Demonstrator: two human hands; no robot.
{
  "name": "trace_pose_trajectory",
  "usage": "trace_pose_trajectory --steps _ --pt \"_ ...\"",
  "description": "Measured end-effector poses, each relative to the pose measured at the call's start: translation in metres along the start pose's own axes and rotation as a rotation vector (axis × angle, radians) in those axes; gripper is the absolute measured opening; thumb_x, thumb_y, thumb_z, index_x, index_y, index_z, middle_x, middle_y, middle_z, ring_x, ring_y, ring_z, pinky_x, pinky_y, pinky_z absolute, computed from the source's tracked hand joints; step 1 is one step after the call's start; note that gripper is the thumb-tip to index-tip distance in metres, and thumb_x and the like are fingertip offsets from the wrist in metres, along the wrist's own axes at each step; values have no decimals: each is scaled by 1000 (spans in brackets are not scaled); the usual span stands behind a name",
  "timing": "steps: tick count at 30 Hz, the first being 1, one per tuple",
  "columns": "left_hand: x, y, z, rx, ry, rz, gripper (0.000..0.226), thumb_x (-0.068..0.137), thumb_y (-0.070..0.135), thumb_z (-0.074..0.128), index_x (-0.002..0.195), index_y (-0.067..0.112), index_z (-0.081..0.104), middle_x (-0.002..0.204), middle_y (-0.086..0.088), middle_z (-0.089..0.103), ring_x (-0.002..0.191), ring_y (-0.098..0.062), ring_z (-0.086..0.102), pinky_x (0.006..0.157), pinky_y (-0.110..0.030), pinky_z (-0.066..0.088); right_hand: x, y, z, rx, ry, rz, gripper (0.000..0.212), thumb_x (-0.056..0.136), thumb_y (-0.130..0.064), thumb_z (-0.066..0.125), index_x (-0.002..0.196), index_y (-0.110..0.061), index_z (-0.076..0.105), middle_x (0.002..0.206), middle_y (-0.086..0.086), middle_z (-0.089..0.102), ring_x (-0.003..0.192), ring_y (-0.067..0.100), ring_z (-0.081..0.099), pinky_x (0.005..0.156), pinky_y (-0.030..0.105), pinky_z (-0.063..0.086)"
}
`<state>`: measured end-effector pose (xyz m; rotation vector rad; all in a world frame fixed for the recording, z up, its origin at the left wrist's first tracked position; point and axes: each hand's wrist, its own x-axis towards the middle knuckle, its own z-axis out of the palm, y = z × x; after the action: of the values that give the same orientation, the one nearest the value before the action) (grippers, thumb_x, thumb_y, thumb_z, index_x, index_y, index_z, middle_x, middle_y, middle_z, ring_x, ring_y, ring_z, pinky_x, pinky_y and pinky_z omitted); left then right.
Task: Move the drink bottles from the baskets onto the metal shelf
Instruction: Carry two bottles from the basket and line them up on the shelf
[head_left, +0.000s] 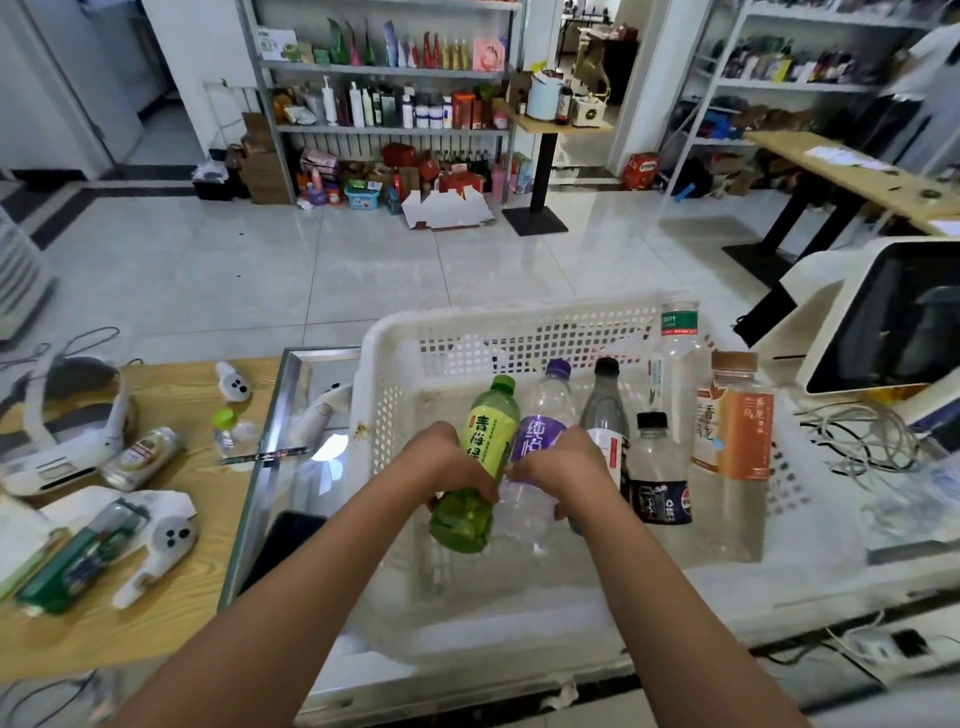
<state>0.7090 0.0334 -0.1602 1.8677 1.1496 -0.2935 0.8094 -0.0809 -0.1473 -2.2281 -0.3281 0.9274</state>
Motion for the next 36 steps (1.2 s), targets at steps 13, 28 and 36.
trace_pose_trajectory --steps 13,28,36 --pt "-27 0 -8 -13 273 188 62 45 41 87 98 22 61 89 3 66 77 -15 64 64 -31 58 -25 -8 -14 138 2 -39 74 62 -11 92 122 -10 49 96 7 65 81 23 65 60 34 57" --pt "-147 33 -39 -135 465 715 54 61 40 85 102 32 52 85 19 58 71 5 54 56 -18 40 -150 -16 -45 308 522 -523 61 64 -15 89 113 -27 56 102 -9 69 92 12 67 84 38 56" --pt "-185 9 -20 -178 235 1019 51 59 39 86 99 33 55 85 19 59 76 -2 58 63 -22 44 -245 14 -25 363 869 -418 68 66 -9 88 125 -19 55 99 -5 73 87 7 71 84 35 58"
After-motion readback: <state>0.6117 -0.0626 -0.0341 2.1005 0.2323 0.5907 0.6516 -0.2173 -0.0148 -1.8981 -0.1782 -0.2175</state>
